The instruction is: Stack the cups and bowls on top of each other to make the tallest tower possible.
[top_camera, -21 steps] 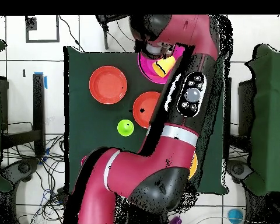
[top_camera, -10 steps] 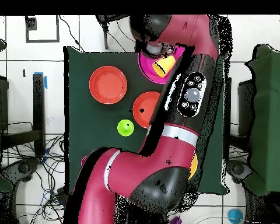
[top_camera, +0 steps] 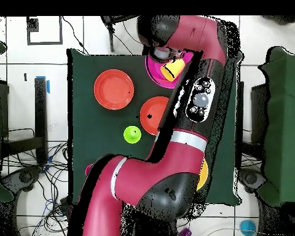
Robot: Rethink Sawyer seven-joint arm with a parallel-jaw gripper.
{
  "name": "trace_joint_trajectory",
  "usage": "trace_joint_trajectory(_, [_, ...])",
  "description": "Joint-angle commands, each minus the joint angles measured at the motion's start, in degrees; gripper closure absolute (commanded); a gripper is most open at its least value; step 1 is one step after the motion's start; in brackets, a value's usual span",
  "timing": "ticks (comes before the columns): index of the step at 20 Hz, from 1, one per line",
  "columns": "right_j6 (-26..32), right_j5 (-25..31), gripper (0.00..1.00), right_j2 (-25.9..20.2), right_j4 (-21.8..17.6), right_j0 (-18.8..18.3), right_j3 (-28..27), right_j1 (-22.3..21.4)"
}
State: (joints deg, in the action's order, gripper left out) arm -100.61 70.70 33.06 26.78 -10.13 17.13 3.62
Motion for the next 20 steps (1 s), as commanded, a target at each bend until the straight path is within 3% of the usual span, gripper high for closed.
trace_joint_trajectory(1, [17.02,-1.97,0.00,-6.13,-4.93,-0.35,1.49,2.54])
trace_joint_trajectory(10, [18.40,-1.46,0.00,-6.80,-5.48,-0.41,1.81,2.17])
trace_joint_trajectory(20, [23.39,3.93,0.00,-8.58,-5.79,-1.23,3.59,-0.92])
